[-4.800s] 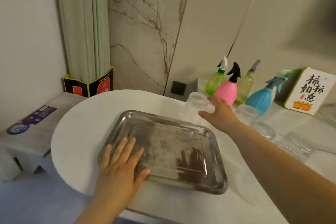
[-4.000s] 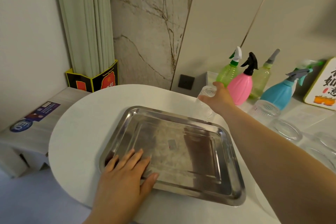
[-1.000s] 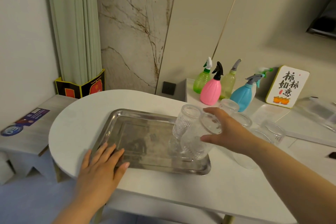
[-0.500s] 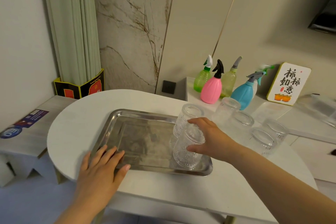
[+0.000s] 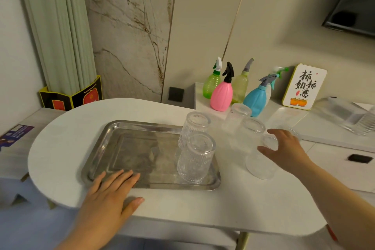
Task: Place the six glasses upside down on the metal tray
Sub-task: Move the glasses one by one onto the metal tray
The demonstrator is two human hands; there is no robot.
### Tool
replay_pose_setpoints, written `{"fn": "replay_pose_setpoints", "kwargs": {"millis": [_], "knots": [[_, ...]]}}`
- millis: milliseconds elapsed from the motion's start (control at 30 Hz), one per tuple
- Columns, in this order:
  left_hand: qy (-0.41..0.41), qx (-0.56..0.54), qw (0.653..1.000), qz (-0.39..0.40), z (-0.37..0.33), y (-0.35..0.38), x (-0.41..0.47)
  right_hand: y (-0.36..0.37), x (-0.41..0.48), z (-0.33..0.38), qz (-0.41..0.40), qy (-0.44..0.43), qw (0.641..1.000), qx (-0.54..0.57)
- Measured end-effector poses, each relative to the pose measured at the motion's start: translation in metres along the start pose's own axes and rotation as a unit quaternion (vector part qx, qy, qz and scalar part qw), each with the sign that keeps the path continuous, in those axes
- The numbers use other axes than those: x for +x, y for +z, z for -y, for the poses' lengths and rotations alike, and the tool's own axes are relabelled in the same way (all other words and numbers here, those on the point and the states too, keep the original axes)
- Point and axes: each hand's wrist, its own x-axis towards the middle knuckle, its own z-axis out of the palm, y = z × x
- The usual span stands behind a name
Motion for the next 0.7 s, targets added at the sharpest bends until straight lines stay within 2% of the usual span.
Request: {"fn": "replay_pose_setpoints", "kwargs": {"millis": [100,267,467,533,600,700], "knots": [[0.012,0.000,1.000,0.022,0.003,-0.001,0.002,0.004,0.003,-0.004,0.034,0.029,0.999,-0.007],[0.022,-0.015,0.999,0.034,0.005,-0.001,0.002,0.005,0.003,-0.006,0.038,0.053,0.996,0.054],[-0.003,-0.035,0.999,0.025,0.009,-0.004,0.001,-0.015,-0.009,0.002,0.052,0.032,0.996,0.071],[-0.034,-0.080,0.996,0.016,0.013,-0.006,0.001,-0.030,-0.013,0.014,0.036,0.008,0.997,0.067],[-0.100,-0.121,0.987,-0.024,0.021,-0.005,0.000,-0.048,-0.016,0.030,0.019,-0.033,0.997,0.065],[-0.187,-0.130,0.973,-0.034,0.031,-0.008,-0.001,-0.075,-0.019,0.059,-0.009,-0.097,0.991,0.094]]}}
